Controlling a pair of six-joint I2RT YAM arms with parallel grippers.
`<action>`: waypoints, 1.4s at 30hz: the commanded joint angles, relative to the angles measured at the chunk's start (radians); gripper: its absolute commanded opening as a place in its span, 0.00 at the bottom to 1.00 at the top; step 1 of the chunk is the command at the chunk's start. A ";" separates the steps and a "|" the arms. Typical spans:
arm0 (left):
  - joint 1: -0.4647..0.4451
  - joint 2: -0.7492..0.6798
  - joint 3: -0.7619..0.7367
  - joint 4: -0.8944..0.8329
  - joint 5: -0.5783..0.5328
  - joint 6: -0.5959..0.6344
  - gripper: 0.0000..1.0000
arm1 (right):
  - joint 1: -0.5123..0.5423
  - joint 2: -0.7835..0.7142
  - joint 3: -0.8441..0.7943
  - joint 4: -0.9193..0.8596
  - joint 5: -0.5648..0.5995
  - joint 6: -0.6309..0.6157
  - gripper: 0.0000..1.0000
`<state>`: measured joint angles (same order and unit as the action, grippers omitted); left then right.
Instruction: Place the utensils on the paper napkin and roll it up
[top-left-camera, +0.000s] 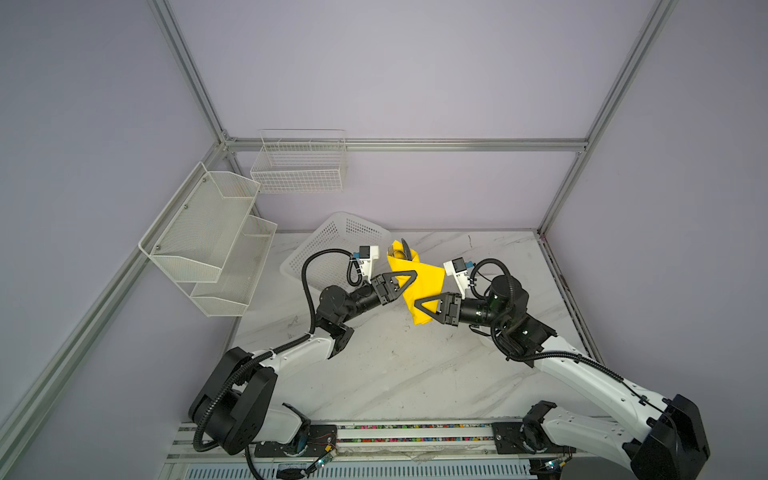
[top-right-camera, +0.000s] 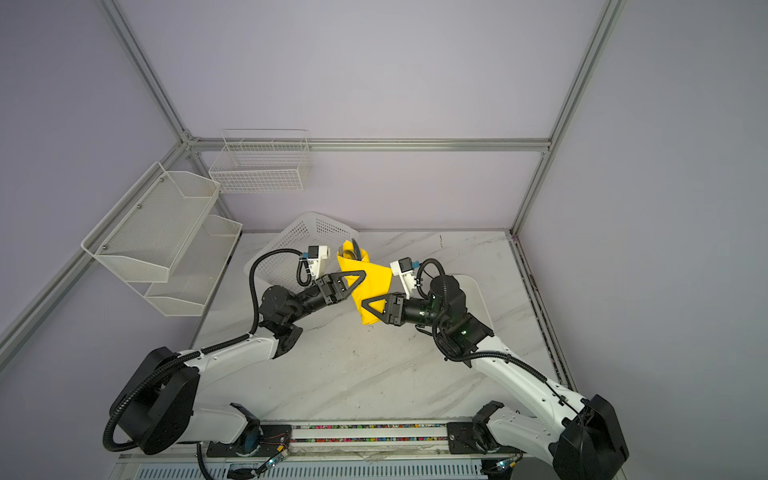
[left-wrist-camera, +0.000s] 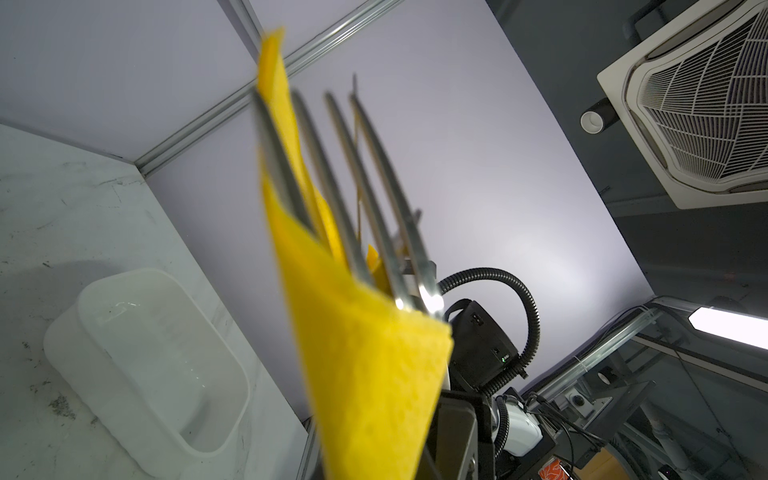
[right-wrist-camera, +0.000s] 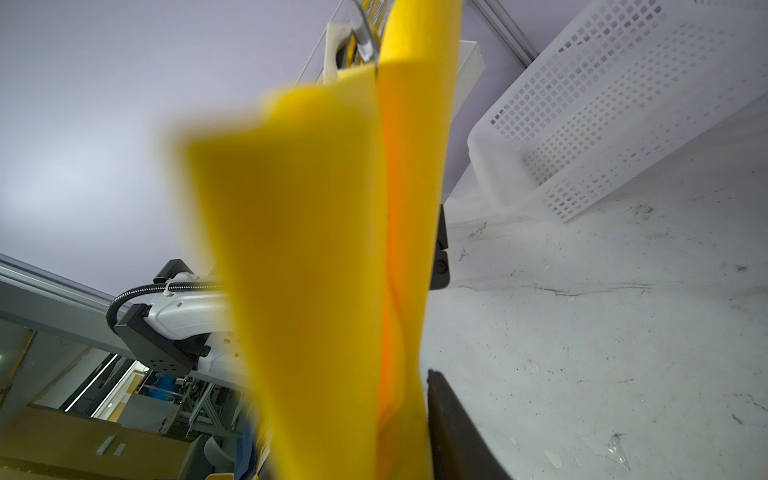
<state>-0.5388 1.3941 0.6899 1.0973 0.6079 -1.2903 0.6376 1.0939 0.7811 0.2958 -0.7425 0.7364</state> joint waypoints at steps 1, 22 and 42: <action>0.005 -0.036 0.026 0.059 -0.014 0.006 0.08 | -0.004 -0.010 0.000 0.037 -0.013 0.001 0.38; 0.005 -0.014 0.022 0.100 -0.011 -0.015 0.08 | -0.005 -0.005 0.016 0.065 0.026 0.016 0.35; 0.005 -0.019 0.021 0.085 -0.010 -0.006 0.08 | -0.004 0.005 -0.002 0.129 -0.003 0.039 0.15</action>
<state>-0.5377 1.3941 0.6899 1.1206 0.6052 -1.2991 0.6357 1.1053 0.7811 0.3569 -0.7284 0.7734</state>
